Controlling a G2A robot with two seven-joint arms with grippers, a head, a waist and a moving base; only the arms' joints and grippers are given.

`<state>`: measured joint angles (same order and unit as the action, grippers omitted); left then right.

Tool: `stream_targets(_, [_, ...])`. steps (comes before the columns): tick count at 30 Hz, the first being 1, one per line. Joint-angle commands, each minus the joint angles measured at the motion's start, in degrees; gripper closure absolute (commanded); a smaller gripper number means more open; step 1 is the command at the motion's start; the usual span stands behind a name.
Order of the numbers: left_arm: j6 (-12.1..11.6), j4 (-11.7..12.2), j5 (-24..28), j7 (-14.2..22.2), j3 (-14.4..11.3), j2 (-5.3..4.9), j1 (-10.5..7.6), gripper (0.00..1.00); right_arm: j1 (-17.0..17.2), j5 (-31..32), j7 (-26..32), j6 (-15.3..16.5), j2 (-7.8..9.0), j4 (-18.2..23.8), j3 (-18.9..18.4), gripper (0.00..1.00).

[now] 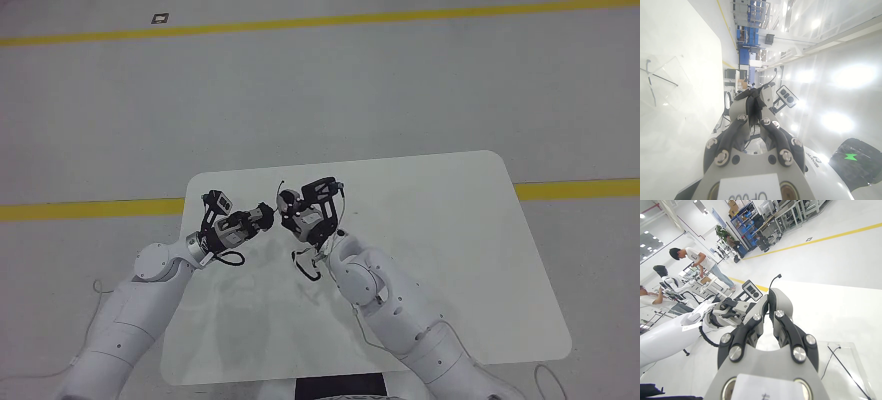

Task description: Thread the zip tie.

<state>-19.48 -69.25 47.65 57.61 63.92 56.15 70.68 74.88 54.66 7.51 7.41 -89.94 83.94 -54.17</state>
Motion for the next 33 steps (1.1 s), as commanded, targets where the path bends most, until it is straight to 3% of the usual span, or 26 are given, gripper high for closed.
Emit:
stream_targets(1, [0.0, 0.0, 0.0, 0.0, 0.0, 0.00, 0.00, 1.00, 0.0, 0.0, 0.0, 0.1, 0.05, 0.0, 0.0, 0.62])
stream_targets(3, [0.0, 0.0, 0.0, 0.0, 0.0, 0.00, 0.00, 1.00, 0.0, 0.0, 0.0, 0.0, 0.09, 0.1, 0.0, 0.57])
stream_targets(12, [0.0, 0.0, 0.0, 0.0, 0.0, 0.00, 0.00, 1.00, 0.3, 0.0, -1.3, 0.2, 0.33, 0.5, -0.1, 0.52])
stream_targets(13, [0.0, 0.0, 0.0, 0.0, 0.0, 0.00, 0.00, 1.00, 0.4, 0.0, -1.5, 0.3, 0.40, 0.5, -0.3, 0.45])
stream_targets(16, [0.0, 0.0, 0.0, 0.0, 0.0, 0.00, 0.00, 1.00, 1.5, 0.4, -2.4, 1.7, 0.87, 1.1, -1.5, 0.06])
stream_targets(17, [0.0, 0.0, 0.0, 0.0, 0.0, 0.00, 0.00, 1.00, 1.9, 0.9, -3.0, 2.9, 1.11, 1.5, -2.0, 0.00])
stream_targets(19, [0.0, 0.0, 0.0, 0.0, 0.0, 0.00, 0.00, 1.00, 2.8, 2.0, -4.1, 6.4, 1.62, 2.3, -2.8, 0.00])
stream_targets(28, [0.0, 0.0, 0.0, 0.0, 0.0, 0.00, 0.00, 1.00, 2.8, 2.0, -4.1, 6.4, 1.62, 2.3, -2.8, 0.00])
stream_targets(31, [3.1, -0.6, 1.0, -1.4, 0.4, -0.04, 0.06, 1.00, 2.9, 4.6, -4.7, 6.1, 1.94, 2.0, -3.3, 0.00])
stream_targets(33, [7.2, -1.1, 4.4, 0.2, 1.5, -0.21, 0.26, 1.00, 3.1, 9.0, -6.1, 5.7, 2.36, 1.9, -3.8, 0.00])
